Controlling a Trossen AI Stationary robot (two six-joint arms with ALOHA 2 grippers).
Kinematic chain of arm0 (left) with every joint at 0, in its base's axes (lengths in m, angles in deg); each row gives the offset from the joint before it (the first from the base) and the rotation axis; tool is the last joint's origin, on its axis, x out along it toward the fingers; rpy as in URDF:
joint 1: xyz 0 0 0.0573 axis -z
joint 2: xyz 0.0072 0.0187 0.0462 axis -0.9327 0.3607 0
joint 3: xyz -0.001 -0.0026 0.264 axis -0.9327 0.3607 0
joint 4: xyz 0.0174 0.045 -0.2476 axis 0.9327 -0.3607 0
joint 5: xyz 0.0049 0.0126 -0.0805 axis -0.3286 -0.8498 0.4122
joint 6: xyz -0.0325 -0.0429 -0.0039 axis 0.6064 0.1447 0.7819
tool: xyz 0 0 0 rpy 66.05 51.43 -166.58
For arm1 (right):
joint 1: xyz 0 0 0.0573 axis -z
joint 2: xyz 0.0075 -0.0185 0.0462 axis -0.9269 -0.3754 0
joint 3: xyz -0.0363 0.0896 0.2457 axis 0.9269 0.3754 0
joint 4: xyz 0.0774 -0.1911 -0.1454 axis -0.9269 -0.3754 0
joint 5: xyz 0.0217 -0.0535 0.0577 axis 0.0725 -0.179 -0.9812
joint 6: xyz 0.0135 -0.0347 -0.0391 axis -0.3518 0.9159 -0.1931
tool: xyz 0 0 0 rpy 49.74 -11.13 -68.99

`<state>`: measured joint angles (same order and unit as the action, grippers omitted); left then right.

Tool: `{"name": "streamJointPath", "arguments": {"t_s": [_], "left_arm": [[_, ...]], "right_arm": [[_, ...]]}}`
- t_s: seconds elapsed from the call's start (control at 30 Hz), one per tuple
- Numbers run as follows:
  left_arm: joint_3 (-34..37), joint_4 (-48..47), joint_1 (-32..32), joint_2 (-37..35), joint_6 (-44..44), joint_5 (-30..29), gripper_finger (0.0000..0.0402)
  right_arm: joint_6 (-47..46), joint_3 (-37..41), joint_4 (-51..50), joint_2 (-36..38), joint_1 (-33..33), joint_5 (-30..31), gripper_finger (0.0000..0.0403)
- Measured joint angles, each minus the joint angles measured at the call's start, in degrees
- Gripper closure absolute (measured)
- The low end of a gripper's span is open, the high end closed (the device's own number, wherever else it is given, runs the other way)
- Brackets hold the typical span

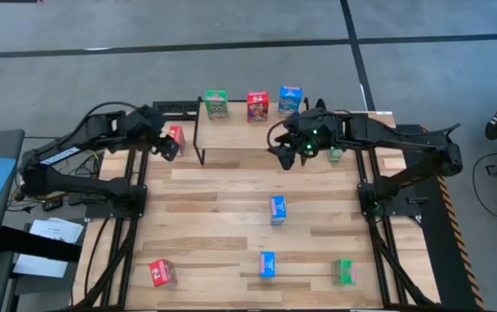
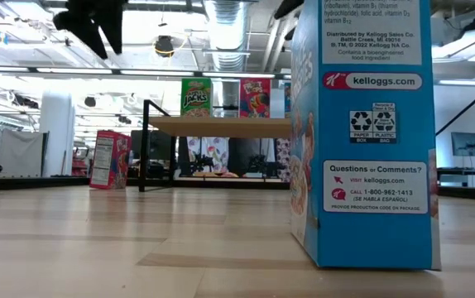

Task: Stack cereal on shelf
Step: Put the top red cereal box on the shelf aligned with the other red cereal box

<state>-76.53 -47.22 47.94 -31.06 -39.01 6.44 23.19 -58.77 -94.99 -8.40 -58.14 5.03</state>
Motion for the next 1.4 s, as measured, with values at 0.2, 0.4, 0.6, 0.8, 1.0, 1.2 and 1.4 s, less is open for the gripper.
{"name": "streamJointPath", "arguments": {"t_s": [0.2, 0.4, 0.6, 0.8, 1.0, 1.2, 1.4], "left_arm": [[0.00, -0.34, -4.77, 5.22, -2.19, 1.45, 0.0171], [0.00, -0.76, -9.28, 7.43, -5.73, 9.58, 0.0171], [0.00, 0.16, -11.12, 7.41, -6.82, 10.60, 0.0171], [0.00, 0.15, -13.64, 7.39, -9.76, 9.77, 0.0171], [0.00, 0.15, -16.90, 7.39, -13.31, 10.71, 0.0156], [0.00, 0.52, -21.21, 7.72, -13.35, 12.14, 0.0109], [0.00, 1.59, -23.71, 10.56, -13.28, 15.56, 0.0092]], "right_arm": [[-0.13, -0.02, -2.83, 0.00, 2.06, 0.00, 0.0143], [0.03, -0.02, -5.59, 0.00, 2.35, 0.01, 0.0143], [1.22, -0.02, -5.90, 0.00, 2.35, 0.09, 0.0143], [2.01, -0.02, -6.12, -0.43, 2.22, 0.11, 0.0143], [2.91, -0.02, -6.05, -0.39, 2.22, 0.17, 0.0143], [3.03, -0.02, -6.07, -0.39, 2.22, 0.24, 0.0143], [3.06, -0.02, -6.07, -0.39, 2.22, 0.24, 0.0143]]}}
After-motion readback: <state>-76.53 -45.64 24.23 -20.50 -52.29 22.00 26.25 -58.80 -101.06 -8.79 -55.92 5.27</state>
